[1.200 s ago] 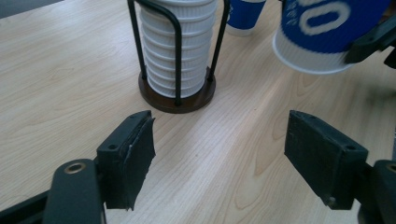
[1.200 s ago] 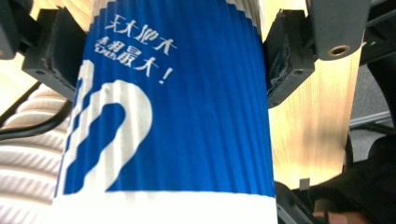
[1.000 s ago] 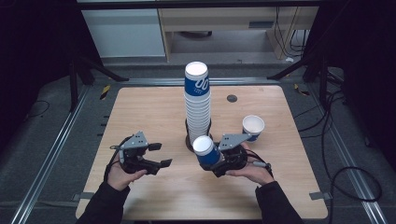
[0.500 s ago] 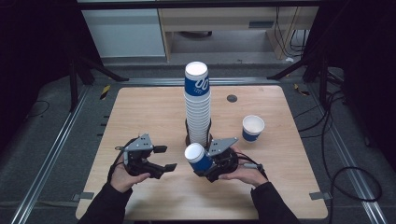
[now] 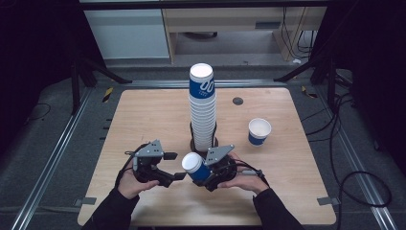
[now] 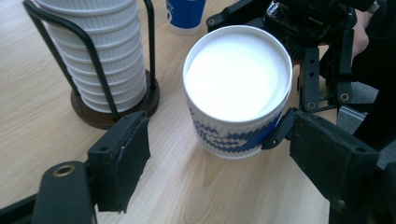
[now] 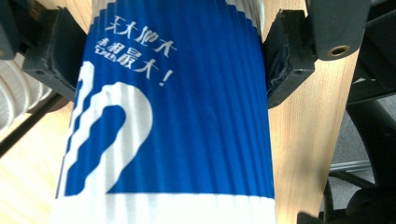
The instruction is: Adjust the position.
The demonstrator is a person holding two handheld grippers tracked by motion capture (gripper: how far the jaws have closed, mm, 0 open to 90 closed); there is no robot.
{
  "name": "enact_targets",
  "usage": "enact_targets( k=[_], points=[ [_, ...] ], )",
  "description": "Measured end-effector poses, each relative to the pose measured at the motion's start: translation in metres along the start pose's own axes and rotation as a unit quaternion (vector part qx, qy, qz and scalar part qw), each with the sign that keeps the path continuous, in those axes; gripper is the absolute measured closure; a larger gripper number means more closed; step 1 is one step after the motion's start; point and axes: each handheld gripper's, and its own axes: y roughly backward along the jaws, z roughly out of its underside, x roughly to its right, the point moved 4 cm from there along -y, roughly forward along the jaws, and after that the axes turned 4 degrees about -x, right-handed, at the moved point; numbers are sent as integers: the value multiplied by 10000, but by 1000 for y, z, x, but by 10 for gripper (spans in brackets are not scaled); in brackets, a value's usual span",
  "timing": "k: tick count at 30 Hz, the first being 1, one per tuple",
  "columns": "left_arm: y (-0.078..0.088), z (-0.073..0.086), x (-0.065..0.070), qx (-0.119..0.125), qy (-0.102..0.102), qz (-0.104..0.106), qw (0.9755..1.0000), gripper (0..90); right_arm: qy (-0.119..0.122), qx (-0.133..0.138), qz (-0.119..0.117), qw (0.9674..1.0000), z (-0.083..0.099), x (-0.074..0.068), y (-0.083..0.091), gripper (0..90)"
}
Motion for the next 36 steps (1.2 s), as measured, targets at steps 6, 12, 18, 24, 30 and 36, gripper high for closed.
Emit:
enact_targets(
  k=[6,12,18,24,30,36],
  points=[
    [-9,-1,4,-130,-55,124,9998,190,56,-26,-37,10000,-1,-3,-4,201],
    [-15,-2,7,-205,-98,199,9995,189,133,-45,-92,9999,-2,-7,-7,200],
    [-20,-2,11,-317,-171,301,9989,195,201,-71,-148,9997,-3,-11,-11,201],
    [-22,-1,13,-406,-198,287,9986,220,298,-100,-209,9993,-3,-15,-15,201],
    [-23,0,12,-400,-151,291,9987,264,320,-120,-225,9992,-3,-15,-15,200],
    [-22,0,12,-365,-153,281,9988,268,287,-56,-231,9993,-3,-14,-16,178]
  ],
)
